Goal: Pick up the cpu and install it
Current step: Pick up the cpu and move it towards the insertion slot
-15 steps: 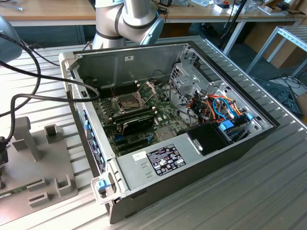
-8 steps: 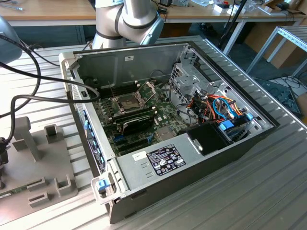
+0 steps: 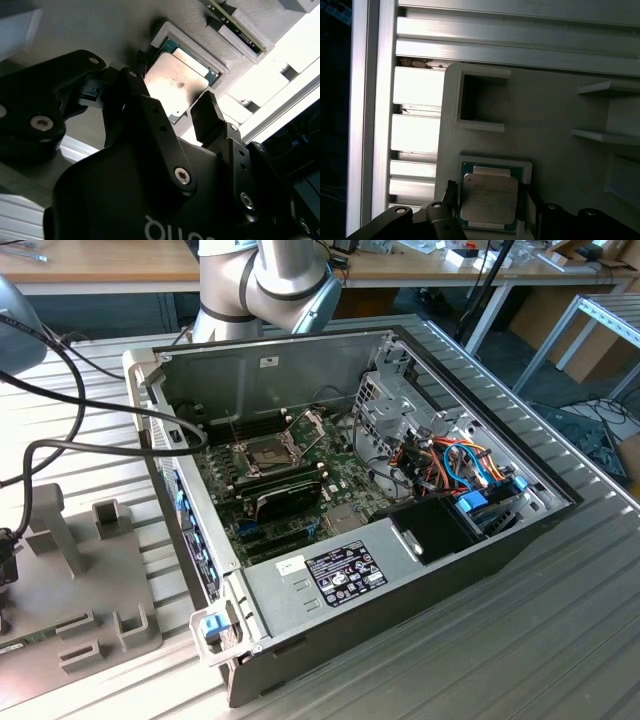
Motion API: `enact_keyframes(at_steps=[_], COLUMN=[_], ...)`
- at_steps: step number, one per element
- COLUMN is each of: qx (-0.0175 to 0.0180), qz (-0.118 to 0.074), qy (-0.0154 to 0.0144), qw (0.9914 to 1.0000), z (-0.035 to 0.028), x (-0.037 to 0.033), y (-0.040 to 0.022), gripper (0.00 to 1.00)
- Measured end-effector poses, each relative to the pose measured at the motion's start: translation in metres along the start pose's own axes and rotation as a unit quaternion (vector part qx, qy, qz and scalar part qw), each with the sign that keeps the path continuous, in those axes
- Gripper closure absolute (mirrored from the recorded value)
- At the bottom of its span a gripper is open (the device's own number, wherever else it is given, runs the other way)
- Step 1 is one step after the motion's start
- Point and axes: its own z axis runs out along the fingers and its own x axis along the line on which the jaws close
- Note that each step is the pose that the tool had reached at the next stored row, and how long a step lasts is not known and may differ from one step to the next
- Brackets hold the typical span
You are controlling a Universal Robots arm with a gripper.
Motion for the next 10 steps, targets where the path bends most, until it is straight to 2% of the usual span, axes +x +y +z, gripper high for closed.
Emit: enact_keyframes(at_steps=[10], qx=[0.0000], qz=[0.002], qy=[0.0000], qw=[1.00000], z=[0.0022], x=[0.0006], y=[0.0001], gripper=[0.37])
